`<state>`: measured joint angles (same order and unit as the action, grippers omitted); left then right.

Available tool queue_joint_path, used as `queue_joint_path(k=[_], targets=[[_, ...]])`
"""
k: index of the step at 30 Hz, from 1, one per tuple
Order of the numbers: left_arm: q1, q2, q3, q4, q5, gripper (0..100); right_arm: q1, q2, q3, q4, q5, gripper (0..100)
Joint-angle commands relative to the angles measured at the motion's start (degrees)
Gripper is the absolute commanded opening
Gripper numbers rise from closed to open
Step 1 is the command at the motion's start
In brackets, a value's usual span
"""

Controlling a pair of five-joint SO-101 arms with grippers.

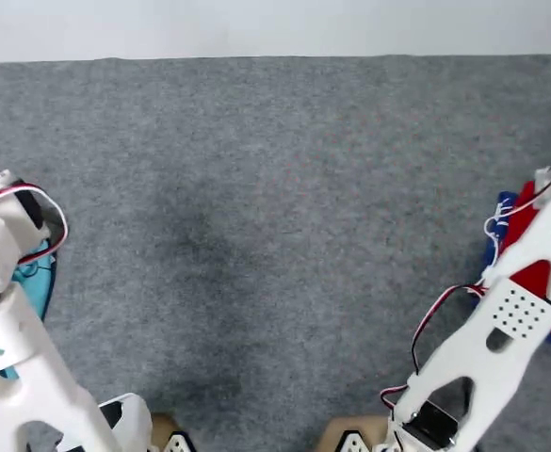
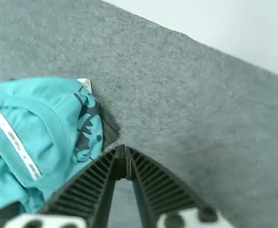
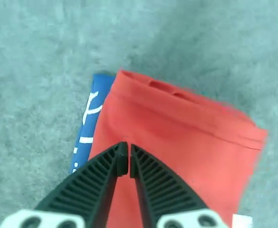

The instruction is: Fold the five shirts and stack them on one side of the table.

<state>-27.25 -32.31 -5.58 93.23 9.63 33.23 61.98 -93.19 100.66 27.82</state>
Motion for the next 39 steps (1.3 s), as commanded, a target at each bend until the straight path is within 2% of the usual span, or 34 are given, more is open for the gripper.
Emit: queue_joint_path(k=[1, 6, 9, 11, 16, 18, 24, 30, 33, 39], targets=[[0.09, -1.14, -0.13, 0.35, -6.07, 1, 0.84, -10.07, 3.87, 2.51, -1.32, 1.0], [0.00, -0.88, -0.13, 2.73, -14.51, 1, -0.40, -25.01, 25.58, 2.51, -1.32, 1.0], [-0.79, 0.18, -0.13, 3.08, -22.07, 1, -2.42, -35.47, 41.76, 2.42, -1.41, 1.0], [-4.04, 2.46, -0.13, 3.08, -26.99, 1, -4.00, -41.89, 52.13, 2.33, -1.41, 1.0], [-12.75, 15.74, -0.22, 3.08, -33.58, 1, -6.64, -53.85, 72.00, 2.24, -1.41, 1.0], [-14.95, 20.92, -0.31, 3.16, -37.19, 5, -7.34, -56.84, 77.27, 2.24, -1.41, 1.0], [-18.90, 29.63, -2.42, 3.43, -43.16, 18, -7.87, -62.37, 85.01, 2.24, -1.41, 1.0], [-22.68, 38.24, -2.68, 0.00, -51.87, 19, -7.96, -64.84, 88.62, 2.24, -1.41, 1.0], [-24.44, 42.55, -2.68, -2.81, -55.03, 19, -7.96, -65.80, 89.23, 2.24, -3.69, 1.0], [-25.05, 47.91, -2.59, -9.67, -55.82, 18, -7.96, -66.15, 89.23, 2.33, -4.57, 1.0]])
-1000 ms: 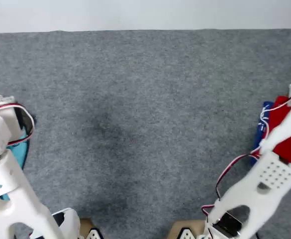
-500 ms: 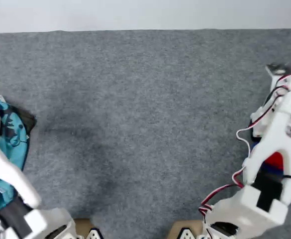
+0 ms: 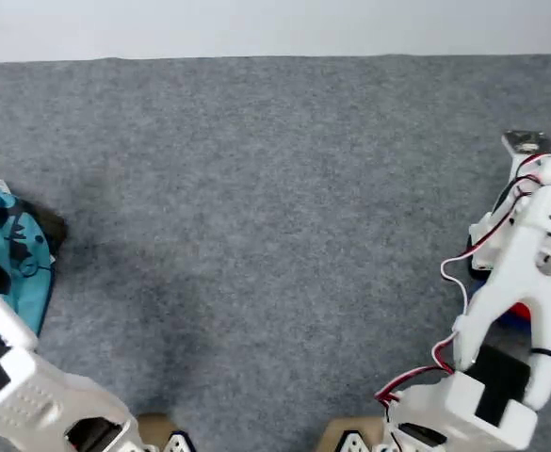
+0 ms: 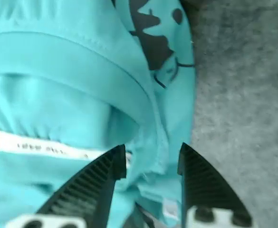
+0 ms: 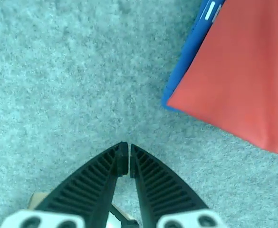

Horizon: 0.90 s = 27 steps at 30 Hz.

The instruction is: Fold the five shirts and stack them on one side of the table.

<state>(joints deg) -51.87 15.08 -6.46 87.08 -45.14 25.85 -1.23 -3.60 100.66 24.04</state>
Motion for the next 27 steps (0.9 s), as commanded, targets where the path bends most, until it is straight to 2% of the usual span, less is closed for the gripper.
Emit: queue_joint_path(k=[1, 4, 9, 12, 16, 21, 24, 27], targets=[[-0.44, 1.49, -1.54, -4.31, -1.05, 18, -0.57, -2.95, -0.35, 2.33, -0.79, 1.0], [-0.44, 4.48, -1.71, -4.66, -1.05, 17, -0.48, -3.47, -0.35, 2.42, -0.79, 1.0], [0.44, 5.89, -1.71, -4.04, -1.05, 2, -0.40, -6.37, -0.35, 2.42, -0.79, 1.0], [1.76, 5.71, -2.51, 0.62, -1.14, 0, -0.40, -7.78, -0.35, 2.42, -0.79, 1.0], [4.40, 2.02, -9.45, 11.16, -1.14, 0, -0.31, -9.45, -0.35, 2.42, -0.79, 1.0], [10.20, -8.79, -14.37, 13.27, 1.41, 0, -0.31, -11.38, -0.35, 2.33, -0.70, 1.0], [16.53, -16.09, -14.37, 13.27, 6.51, 0, -0.31, -12.44, -0.35, 2.33, -0.62, 1.0], [25.67, -21.54, -14.29, 13.27, 11.69, 0, -0.31, -13.05, -0.35, 2.33, -0.62, 1.0]])
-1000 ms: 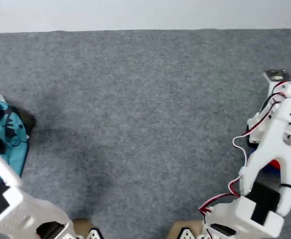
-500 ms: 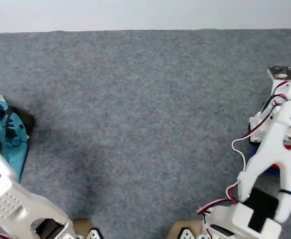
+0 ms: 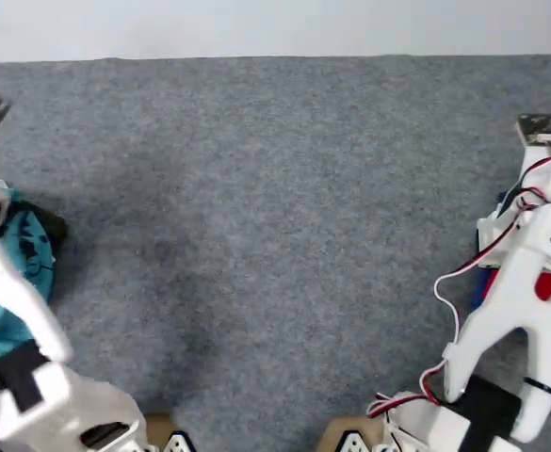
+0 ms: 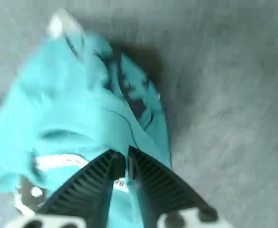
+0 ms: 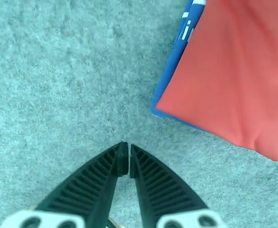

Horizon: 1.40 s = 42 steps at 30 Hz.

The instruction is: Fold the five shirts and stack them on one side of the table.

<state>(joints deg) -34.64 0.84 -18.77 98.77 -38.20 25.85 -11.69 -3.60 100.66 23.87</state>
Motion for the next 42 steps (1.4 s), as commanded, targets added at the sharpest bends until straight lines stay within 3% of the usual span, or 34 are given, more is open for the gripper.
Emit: queue_joint_path(k=[1, 11, 14, 17, 19, 25, 30, 35, 42], targets=[[12.31, -8.18, -1.98, 1.58, 6.33, 0, -0.31, -2.59, -0.35, 2.33, -0.44, 1.0], [51.16, -0.62, -2.07, 0.62, 20.66, 0, -0.31, -4.00, 1.67, 2.42, -0.35, 1.0], [58.64, 4.66, -2.42, -0.79, 22.51, 0, -0.40, -4.97, 5.27, 2.33, -0.35, 1.0], [61.54, 7.56, -2.51, -2.99, 24.70, 0, -0.66, -6.02, 8.53, 2.24, -0.35, 1.0], [61.63, 7.65, -2.51, -3.52, 25.23, 1, -0.66, -6.02, 8.97, 2.24, -0.35, 1.3], [59.87, 1.67, -2.59, -3.78, 29.10, 18, -0.75, -5.76, 8.97, 2.15, -0.26, 1.5], [55.82, -4.40, -2.59, -3.69, 29.63, 22, -5.05, -5.85, 9.14, 2.24, -0.26, 1.5], [44.40, -9.05, -2.33, -1.23, 27.69, 21, -15.34, -5.85, 9.23, 2.42, -0.53, 1.3], [21.36, -14.86, -0.57, 1.76, 22.51, 17, -31.78, -5.76, 15.74, 2.42, -0.53, 1.0]])
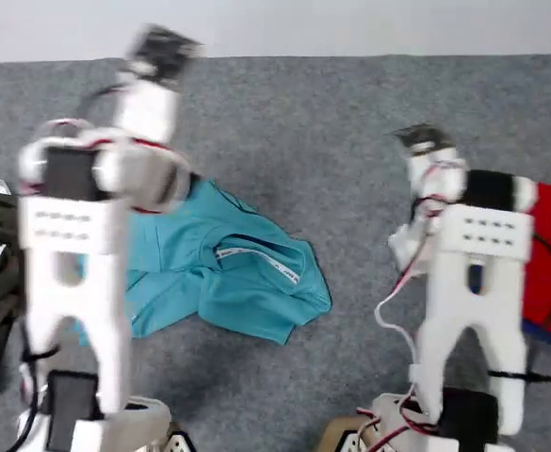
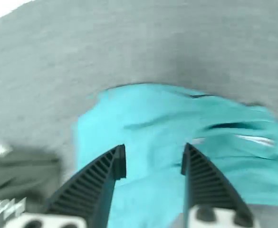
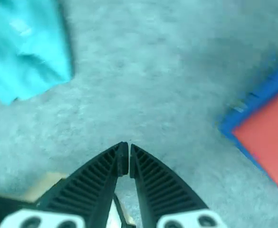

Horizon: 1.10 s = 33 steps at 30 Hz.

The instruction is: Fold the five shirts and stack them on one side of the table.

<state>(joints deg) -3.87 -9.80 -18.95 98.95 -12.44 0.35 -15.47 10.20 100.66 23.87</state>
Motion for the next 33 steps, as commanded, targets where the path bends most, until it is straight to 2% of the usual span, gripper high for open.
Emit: queue_joint_path(k=[1, 6, 10, 16, 23, 33], targets=[[-12.57, -5.27, 0.57, 1.58, -4.13, 17, -8.66, -1.89, 3.52, 2.33, -0.44, 1.0], [-25.58, -9.32, 7.43, 1.41, -9.93, 17, -21.49, -1.80, 8.53, 1.27, -0.35, 1.0], [-32.62, -9.93, 14.55, -0.79, -11.87, 17, -30.81, -1.80, 12.92, -3.65, -0.35, 3.0], [-37.98, -10.37, 22.90, -6.86, -11.87, 17, -40.40, -1.71, 17.67, -10.86, -0.70, 22.4], [-39.21, -10.37, 25.71, -7.12, -11.87, 17, -46.29, 6.29, 18.90, -16.40, -0.79, 23.1], [-40.09, -10.37, 25.45, -7.12, -11.87, 17, -46.02, 18.77, 18.81, -26.68, -0.62, 23.1]])
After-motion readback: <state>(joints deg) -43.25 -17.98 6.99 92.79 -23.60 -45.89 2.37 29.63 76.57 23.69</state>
